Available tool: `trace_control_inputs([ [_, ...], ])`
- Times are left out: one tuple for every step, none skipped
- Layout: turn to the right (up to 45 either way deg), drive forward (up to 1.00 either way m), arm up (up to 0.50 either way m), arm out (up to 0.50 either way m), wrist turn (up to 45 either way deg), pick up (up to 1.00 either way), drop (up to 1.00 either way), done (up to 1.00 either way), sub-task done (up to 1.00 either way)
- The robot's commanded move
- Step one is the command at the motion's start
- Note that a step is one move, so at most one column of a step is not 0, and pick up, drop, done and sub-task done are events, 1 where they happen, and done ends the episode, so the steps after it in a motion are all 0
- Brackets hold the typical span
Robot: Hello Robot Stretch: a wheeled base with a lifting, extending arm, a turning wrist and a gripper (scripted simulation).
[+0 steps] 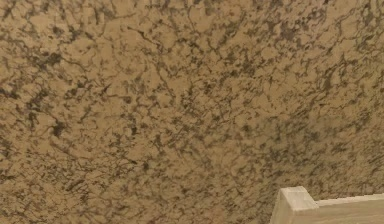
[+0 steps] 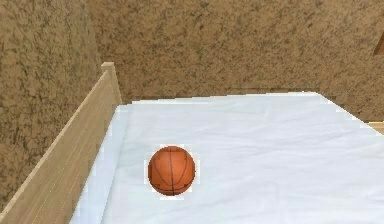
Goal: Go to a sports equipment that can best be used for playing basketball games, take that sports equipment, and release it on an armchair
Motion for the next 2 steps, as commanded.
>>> trace_control_inputs([
  [0.0,0.00,0.26,0.00,0.0,0.00,0.00,0.00,0.00],
  [0.0,0.00,0.00,0.30,0.0,0.00,0.00,0.00,0.00],
])
